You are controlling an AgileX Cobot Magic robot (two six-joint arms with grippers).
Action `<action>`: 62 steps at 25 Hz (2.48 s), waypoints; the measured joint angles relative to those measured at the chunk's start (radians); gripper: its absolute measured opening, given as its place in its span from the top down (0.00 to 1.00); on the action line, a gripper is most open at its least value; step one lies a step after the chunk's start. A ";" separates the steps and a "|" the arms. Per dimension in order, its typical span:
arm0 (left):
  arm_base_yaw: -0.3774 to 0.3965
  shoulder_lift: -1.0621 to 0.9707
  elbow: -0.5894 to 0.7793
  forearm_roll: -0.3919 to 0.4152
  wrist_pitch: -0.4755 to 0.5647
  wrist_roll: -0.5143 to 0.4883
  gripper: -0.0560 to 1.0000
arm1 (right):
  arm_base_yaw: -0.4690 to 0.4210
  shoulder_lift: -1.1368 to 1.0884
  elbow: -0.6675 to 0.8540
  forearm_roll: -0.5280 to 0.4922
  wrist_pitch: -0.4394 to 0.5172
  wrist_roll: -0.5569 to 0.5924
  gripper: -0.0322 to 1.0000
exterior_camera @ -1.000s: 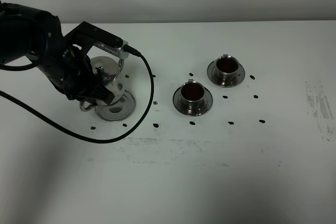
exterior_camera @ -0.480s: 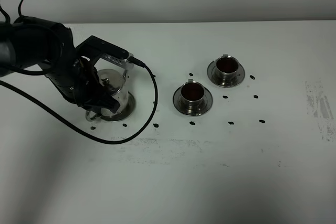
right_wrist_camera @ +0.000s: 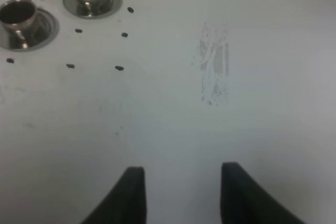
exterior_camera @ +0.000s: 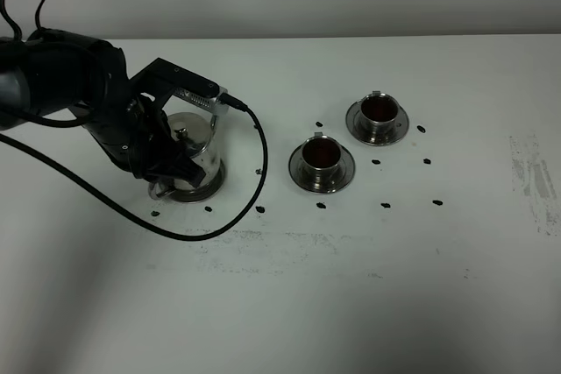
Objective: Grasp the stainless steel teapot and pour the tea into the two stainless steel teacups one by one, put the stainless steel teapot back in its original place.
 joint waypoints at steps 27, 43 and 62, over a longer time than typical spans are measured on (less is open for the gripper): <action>0.000 0.033 0.000 0.024 -0.025 0.003 0.78 | 0.000 0.000 0.000 0.000 0.000 0.000 0.65; -0.009 0.033 0.000 0.000 0.001 0.042 0.68 | 0.000 0.000 0.000 0.000 0.000 0.000 0.65; -0.021 -0.149 0.000 -0.021 0.064 0.043 0.50 | 0.000 0.000 0.000 0.000 0.000 0.000 0.65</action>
